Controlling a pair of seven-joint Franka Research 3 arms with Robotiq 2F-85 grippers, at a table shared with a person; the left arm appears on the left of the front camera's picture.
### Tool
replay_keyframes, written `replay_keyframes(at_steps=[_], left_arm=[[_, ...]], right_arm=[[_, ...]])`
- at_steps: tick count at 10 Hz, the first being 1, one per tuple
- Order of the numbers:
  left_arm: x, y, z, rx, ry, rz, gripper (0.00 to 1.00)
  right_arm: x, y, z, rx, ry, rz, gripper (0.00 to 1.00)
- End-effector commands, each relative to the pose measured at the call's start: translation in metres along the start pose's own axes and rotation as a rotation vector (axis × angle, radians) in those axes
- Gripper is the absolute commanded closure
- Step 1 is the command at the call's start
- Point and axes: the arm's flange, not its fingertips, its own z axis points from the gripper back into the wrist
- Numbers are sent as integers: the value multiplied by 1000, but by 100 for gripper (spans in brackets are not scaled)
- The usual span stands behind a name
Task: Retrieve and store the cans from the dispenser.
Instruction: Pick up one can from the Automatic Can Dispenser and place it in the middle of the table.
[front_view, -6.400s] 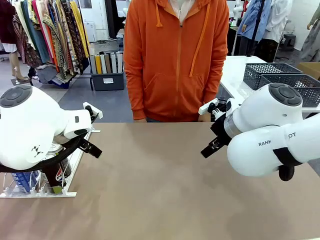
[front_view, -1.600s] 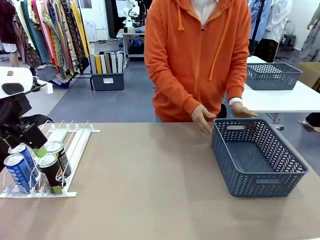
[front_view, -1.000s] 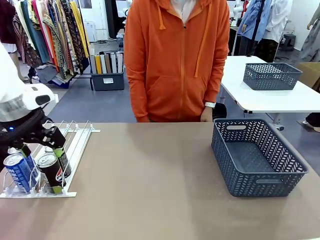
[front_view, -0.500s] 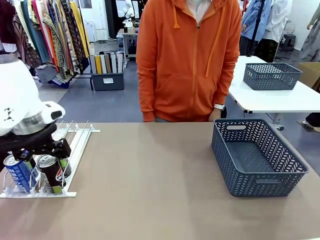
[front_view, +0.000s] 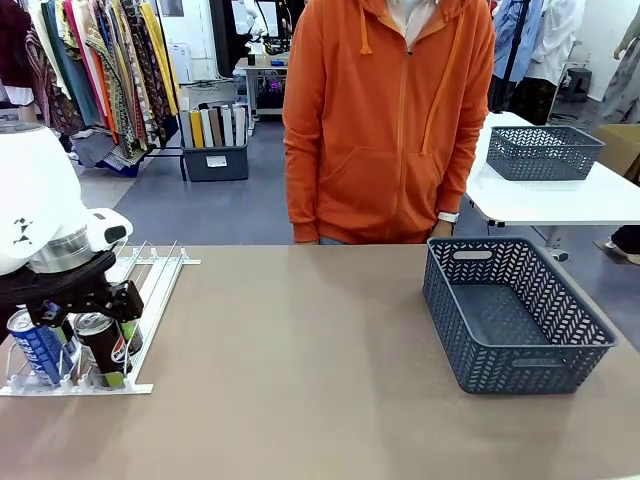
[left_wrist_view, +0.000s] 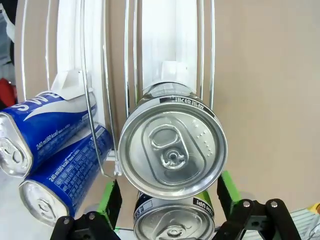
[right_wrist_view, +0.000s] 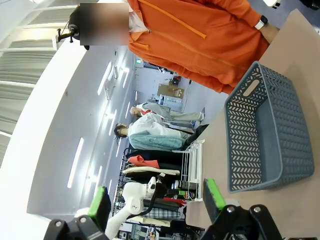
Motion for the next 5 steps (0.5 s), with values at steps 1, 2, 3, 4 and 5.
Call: replay_keyframes(at_steps=[1, 2, 3, 4, 5], left_arm=[[0, 1, 2, -39, 15, -38, 33], [-2, 3, 5, -57, 33, -47, 91], [-2, 5, 7, -64, 26, -44, 100], [-1, 5, 7, -68, 19, -40, 100], [-1, 6, 7, -61, 14, -34, 100]], right_arm=[[3, 4, -1, 18, -11, 7, 0], [3, 4, -1, 18, -11, 7, 0], [3, 4, -1, 18, -11, 7, 0], [3, 4, -1, 18, -11, 7, 0], [3, 4, -1, 18, -11, 7, 0]])
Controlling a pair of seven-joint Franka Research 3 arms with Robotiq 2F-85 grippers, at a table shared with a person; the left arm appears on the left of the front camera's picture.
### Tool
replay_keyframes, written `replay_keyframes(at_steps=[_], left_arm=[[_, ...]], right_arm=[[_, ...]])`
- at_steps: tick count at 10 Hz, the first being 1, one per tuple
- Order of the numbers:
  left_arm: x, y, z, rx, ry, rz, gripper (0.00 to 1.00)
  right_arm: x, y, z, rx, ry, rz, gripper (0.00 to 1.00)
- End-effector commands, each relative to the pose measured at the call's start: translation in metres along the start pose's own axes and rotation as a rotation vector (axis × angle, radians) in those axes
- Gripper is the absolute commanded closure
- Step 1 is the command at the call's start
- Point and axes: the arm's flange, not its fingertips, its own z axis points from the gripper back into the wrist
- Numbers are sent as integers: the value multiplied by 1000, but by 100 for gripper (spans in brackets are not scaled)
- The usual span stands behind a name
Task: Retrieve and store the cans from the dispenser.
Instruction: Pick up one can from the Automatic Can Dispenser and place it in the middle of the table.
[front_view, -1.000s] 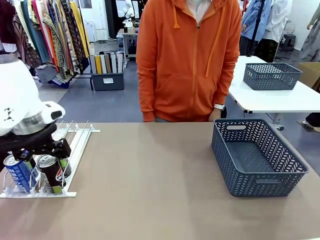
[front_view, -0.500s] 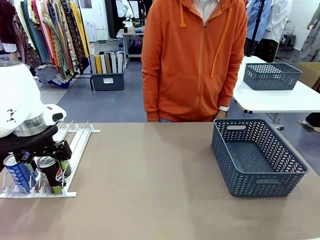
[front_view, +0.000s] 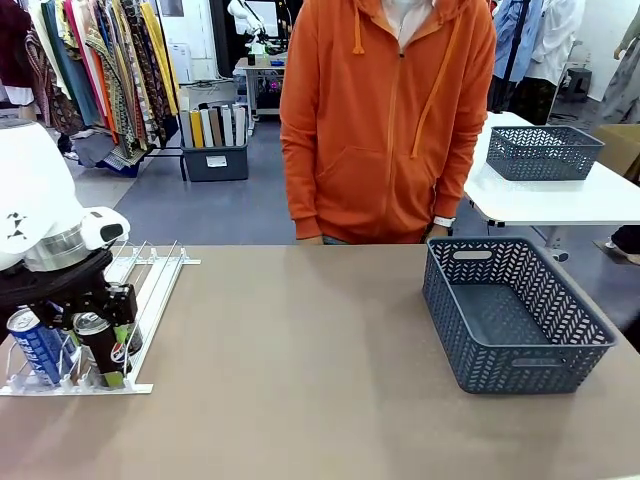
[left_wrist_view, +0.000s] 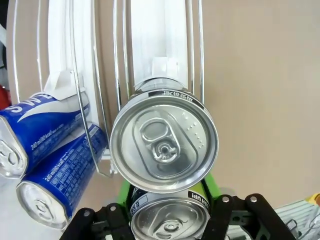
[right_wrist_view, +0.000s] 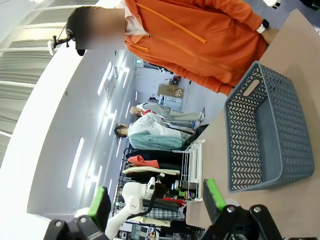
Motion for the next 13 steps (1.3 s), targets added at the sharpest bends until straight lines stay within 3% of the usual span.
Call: replay_keyframes(at_steps=[1, 5, 8, 10, 13], left_arm=[[-1, 2, 3, -21, -5, 0, 100], [-6, 2, 20, -29, -39, -17, 100], [-41, 8, 120, -7, -130, -45, 100], [-72, 14, 201, -17, -262, -105, 100], [-98, 23, 260, -44, -397, -95, 100]], right_arm=[[3, 4, -1, 18, -12, 7, 0], [3, 4, -1, 18, -12, 7, 0], [3, 4, -1, 18, -12, 7, 0], [3, 4, -1, 18, -12, 7, 0], [3, 4, -1, 18, -12, 7, 0]])
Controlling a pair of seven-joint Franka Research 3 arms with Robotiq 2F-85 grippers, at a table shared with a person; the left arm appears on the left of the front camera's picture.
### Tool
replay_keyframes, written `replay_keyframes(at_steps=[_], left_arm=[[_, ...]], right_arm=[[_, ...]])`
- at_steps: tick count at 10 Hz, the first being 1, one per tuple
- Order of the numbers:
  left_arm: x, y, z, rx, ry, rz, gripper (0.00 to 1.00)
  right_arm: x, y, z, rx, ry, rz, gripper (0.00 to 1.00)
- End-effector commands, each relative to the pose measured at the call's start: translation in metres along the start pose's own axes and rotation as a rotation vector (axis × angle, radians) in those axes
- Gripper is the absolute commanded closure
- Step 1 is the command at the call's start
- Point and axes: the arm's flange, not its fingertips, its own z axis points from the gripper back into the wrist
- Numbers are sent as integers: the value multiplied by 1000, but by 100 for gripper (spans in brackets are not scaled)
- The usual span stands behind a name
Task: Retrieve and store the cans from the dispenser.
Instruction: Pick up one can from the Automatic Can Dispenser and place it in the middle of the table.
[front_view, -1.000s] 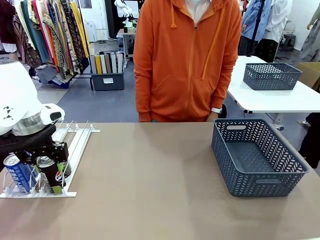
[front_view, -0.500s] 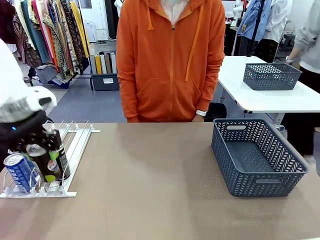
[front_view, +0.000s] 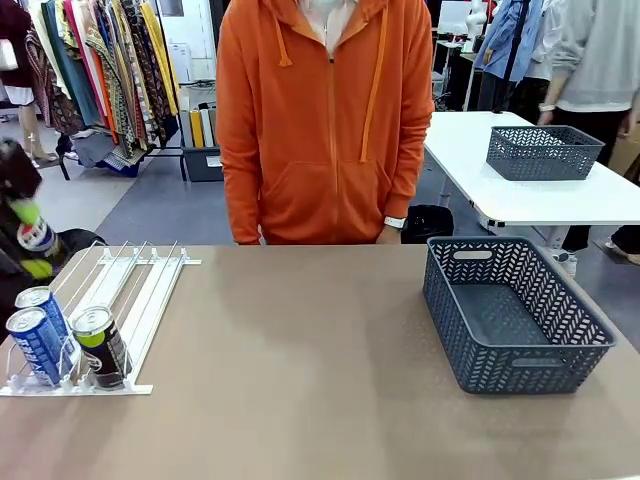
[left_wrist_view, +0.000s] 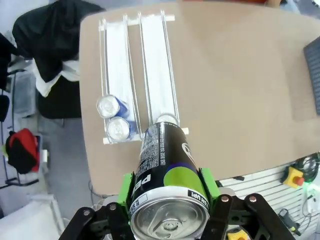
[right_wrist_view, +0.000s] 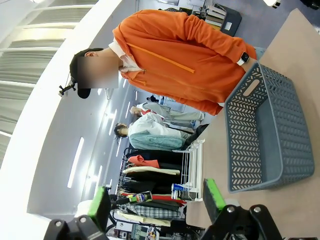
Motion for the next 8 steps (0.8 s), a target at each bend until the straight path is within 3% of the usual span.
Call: replay_keyframes(at_steps=[1, 3, 4, 8], left_arm=[[7, 14, 3, -34, -44, 10, 100], [12, 23, -7, -90, -17, 48, 100], [4, 10, 8, -21, -28, 22, 100], [5, 11, 0, -30, -9, 30, 100]], right_arm=[[3, 4, 0, 18, -13, 8, 0], [3, 4, 0, 18, -13, 8, 0], [3, 4, 0, 18, -13, 8, 0], [3, 4, 0, 18, -13, 8, 0]])
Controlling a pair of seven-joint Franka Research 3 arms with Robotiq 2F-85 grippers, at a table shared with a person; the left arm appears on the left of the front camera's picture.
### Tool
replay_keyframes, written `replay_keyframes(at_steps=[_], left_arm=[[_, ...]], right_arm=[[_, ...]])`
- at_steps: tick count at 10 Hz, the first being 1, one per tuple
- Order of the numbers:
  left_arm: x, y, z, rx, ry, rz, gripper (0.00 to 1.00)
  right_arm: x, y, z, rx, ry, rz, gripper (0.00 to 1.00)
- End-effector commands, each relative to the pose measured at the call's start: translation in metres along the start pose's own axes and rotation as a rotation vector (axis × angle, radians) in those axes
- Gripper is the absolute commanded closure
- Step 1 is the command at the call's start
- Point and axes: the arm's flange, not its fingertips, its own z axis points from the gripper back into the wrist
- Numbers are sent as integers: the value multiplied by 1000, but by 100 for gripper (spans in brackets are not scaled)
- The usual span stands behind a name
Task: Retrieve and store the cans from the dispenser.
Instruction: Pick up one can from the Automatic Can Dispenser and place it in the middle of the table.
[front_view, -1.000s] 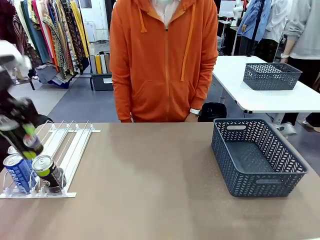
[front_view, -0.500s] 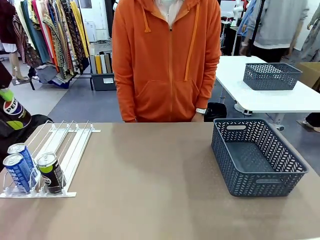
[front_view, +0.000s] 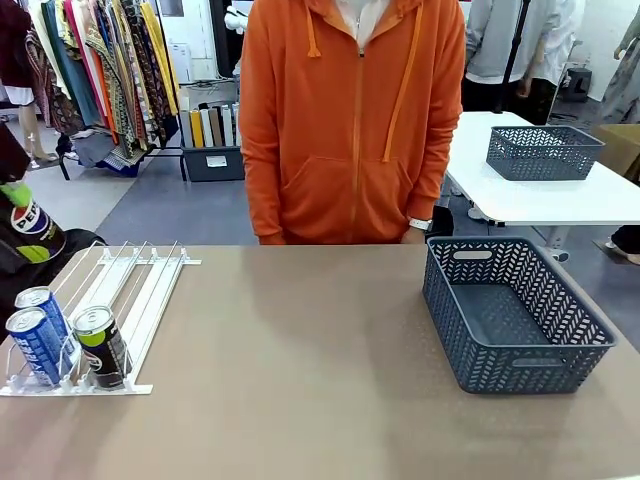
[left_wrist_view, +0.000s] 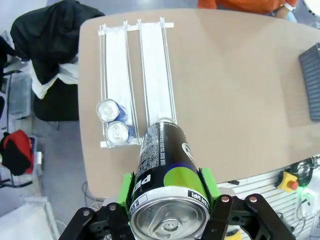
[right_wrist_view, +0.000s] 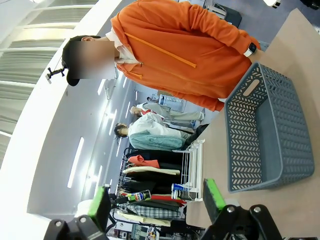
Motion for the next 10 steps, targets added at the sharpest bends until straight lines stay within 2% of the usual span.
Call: replay_keyframes(at_steps=[1, 2, 4, 5, 7, 9, 10], left_arm=[[-5, 15, -12, -122, 70, 119, 100], [-2, -19, -9, -173, 64, 172, 100], [22, -111, -27, -217, 59, 56, 100], [31, -169, -62, -214, 97, -19, 100], [35, -251, -127, -164, 134, -117, 100], [23, -313, -183, -103, 146, -174, 100], [19, -335, -217, -72, 190, -226, 100]], right_arm=[[3, 4, -1, 17, -12, 8, 0], [3, 4, -1, 17, -12, 8, 0], [3, 4, -1, 17, -12, 8, 0], [3, 4, -1, 17, -12, 8, 0], [3, 4, -1, 17, -12, 8, 0], [3, 4, -1, 17, -12, 8, 0], [3, 4, -1, 17, -12, 8, 0]])
